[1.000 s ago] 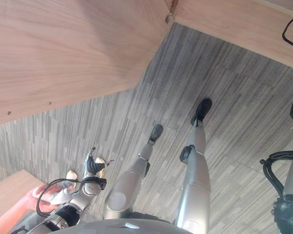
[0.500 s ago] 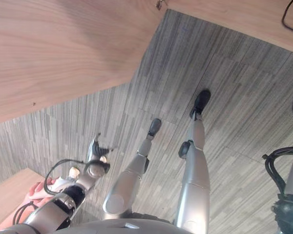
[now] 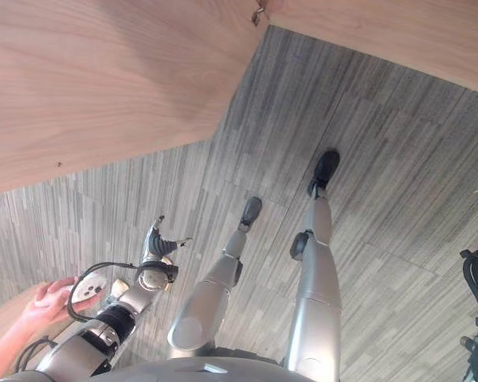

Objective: Put the empty folder in the office cabinet

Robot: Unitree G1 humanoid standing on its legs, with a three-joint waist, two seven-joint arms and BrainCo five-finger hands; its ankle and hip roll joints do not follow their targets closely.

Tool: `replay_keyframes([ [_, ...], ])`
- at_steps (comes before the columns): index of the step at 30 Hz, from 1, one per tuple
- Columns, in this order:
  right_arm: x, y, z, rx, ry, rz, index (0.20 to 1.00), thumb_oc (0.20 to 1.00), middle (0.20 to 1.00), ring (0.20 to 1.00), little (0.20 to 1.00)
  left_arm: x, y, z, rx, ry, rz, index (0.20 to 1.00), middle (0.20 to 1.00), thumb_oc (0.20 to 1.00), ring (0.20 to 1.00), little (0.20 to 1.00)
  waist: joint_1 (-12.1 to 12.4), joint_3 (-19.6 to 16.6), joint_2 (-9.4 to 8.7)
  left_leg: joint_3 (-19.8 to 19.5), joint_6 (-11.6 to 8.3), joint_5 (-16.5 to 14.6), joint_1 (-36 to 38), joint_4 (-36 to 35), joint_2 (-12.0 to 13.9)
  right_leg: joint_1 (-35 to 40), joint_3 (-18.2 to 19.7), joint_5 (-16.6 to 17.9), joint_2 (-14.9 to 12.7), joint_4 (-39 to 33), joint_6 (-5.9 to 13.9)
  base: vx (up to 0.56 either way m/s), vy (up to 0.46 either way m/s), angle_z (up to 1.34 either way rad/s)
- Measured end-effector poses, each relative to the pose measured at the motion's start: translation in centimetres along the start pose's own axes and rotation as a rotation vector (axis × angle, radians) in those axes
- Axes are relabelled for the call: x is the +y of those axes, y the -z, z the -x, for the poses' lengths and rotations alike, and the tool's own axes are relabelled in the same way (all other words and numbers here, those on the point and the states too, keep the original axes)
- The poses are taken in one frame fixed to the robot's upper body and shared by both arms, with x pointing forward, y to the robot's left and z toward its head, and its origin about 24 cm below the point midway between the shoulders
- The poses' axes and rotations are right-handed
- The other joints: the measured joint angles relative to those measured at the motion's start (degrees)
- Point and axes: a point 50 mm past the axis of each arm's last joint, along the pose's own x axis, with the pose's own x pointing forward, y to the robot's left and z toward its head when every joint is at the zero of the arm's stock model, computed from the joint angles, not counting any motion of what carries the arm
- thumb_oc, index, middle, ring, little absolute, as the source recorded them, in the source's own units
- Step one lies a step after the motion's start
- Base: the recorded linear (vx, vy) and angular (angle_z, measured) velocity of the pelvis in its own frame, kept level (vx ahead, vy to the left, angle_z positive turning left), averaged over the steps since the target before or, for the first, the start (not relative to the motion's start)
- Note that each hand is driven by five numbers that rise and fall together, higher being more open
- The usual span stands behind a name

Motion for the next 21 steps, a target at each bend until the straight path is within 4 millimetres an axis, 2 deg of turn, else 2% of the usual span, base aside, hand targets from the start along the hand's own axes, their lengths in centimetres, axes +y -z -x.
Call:
replay_keyframes([
  [9,0.7,1.2,0.6,0.019,-0.028,0.028,1.000,1.000,1.000,1.000,1.000,-0.1,0.3,0.1,0.015,0.001,0.000,1.000,1.000,1.000,1.000,1.000,-0.87,0.07,-0.20,0.02,-0.16,0.08,-0.06,-0.01,0.43,0.00,-0.10,0.02,0.33,0.01,0.08,0.00,0.000,0.00],
  [12,1.2,2.0,0.9,0.026,-0.076,0.133,1.000,1.000,1.000,1.000,1.000,0.0,0.7,0.1,0.028,0.000,-0.005,1.000,1.000,1.000,1.000,1.000,-1.02,0.05,-0.40,0.00,-0.22,0.11,-0.11,-0.01,0.46,0.00,-0.14,0.03,0.33,0.00,0.08,0.00,0.000,0.00],
  [13,1.3,2.5,1.0,0.012,-0.105,0.239,1.000,1.000,1.000,1.000,1.000,0.1,0.7,0.1,0.029,0.000,-0.007,1.000,1.000,1.000,1.000,1.000,-1.01,0.03,-0.45,-0.02,-0.23,0.12,-0.13,-0.01,0.46,0.00,-0.15,0.03,0.33,0.00,0.07,0.00,0.000,0.00],
  [16,1.1,4.7,1.3,-0.040,-0.198,0.727,1.000,1.000,1.000,1.000,1.000,0.6,0.5,0.0,0.010,0.005,-0.020,1.000,1.000,1.000,1.000,1.000,-0.73,-0.14,-0.92,0.02,-0.25,0.13,-0.48,-0.01,0.47,-0.10,-0.17,0.07,0.33,-0.02,0.10,0.01,-0.018,0.00],
  [18,0.4,6.3,1.4,-0.092,-0.252,1.042,1.000,1.000,1.000,1.000,1.000,1.0,0.4,0.0,-0.001,0.011,-0.027,1.000,1.000,1.000,1.000,1.000,-0.48,-0.38,-1.27,0.16,-0.25,0.13,-0.35,-0.04,0.61,-0.11,-0.09,-0.22,0.53,-0.38,0.81,-0.02,-0.015,-0.04],
  [19,-0.3,6.3,1.0,-0.130,-0.249,1.201,1.000,1.000,1.000,1.000,1.000,1.4,-0.3,-0.1,-0.037,0.014,-0.024,1.000,1.000,1.000,1.000,1.000,0.63,-0.43,-1.37,0.18,-0.26,0.14,-0.63,0.00,0.72,-0.25,-0.09,0.22,0.70,-0.77,0.95,-0.02,-0.010,-0.03],
  [21,-0.4,5.9,0.8,-0.158,-0.249,1.284,1.000,1.000,1.000,1.000,1.000,1.6,-0.5,-0.1,-0.046,0.016,-0.027,1.000,1.000,1.000,1.000,1.000,1.11,-0.43,-1.38,0.00,-0.30,0.16,-0.94,-0.01,0.86,-0.47,-0.18,0.36,0.77,-0.73,1.11,0.00,0.000,0.00],
])
